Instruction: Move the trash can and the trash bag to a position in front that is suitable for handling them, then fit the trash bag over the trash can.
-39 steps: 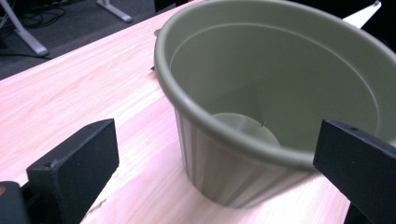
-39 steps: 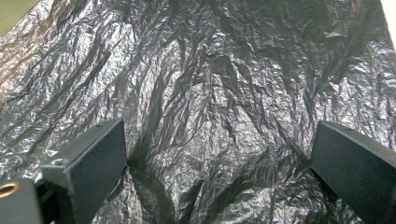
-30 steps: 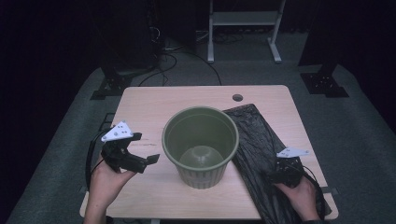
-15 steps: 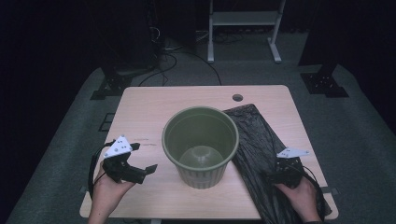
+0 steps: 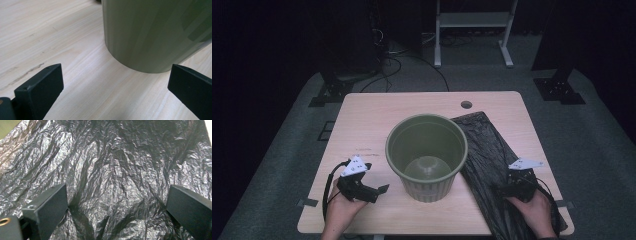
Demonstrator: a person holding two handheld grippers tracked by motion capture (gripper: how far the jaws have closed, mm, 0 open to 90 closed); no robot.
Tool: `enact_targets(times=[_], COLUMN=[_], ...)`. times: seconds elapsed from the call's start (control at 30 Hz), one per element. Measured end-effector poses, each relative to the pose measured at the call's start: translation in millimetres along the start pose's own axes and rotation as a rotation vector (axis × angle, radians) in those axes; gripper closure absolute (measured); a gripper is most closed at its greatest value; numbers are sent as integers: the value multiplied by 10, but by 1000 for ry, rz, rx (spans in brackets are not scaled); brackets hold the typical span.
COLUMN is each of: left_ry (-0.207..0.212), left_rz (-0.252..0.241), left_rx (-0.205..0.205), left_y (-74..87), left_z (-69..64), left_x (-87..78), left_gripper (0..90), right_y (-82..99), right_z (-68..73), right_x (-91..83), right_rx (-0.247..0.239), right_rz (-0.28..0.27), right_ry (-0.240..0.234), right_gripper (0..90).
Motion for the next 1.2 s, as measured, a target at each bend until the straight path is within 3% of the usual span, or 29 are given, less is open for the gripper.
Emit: enact_targets(times=[0.37, 0.6, 0.67, 0.83, 1.07, 1.13, 1.2], left_ry=[21, -3, -24, -7, -25, -25, -25], left_rz=[48, 79, 104, 128, 138, 138, 138], left_rx=[12, 18, 41, 19, 44, 44, 44], left_y=[197, 317, 358, 456, 472, 472, 472], left_z=[-43, 6, 26, 34, 54, 54, 54], left_x=[259, 320, 343, 403, 403, 403, 403], left_gripper=[0, 0, 0, 0, 0, 0, 0], right_y=[1, 1, 1, 1, 2, 2, 0], right_z=[1, 1, 1, 1, 2, 11, 37], right_x=[-1, -1, -1, -1, -2, -11, -58], right_rx=[-2, -2, -2, -2, -3, -7, -24], right_rz=[0, 0, 0, 0, -1, -8, -40], right_ry=[-1, -1, -1, -1, -2, -6, -20], right_gripper=[30, 30, 30, 30, 34, 86, 324])
Point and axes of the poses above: each handheld gripper's, and its own axes: x roughly forward along the jaws, y roughly out of its underside, z roughly to its left, the point moved 8 cm from there along x, roughly forward along the jaws, and after that the axes turned 6 degrees about -y, right-handed, at the moved point
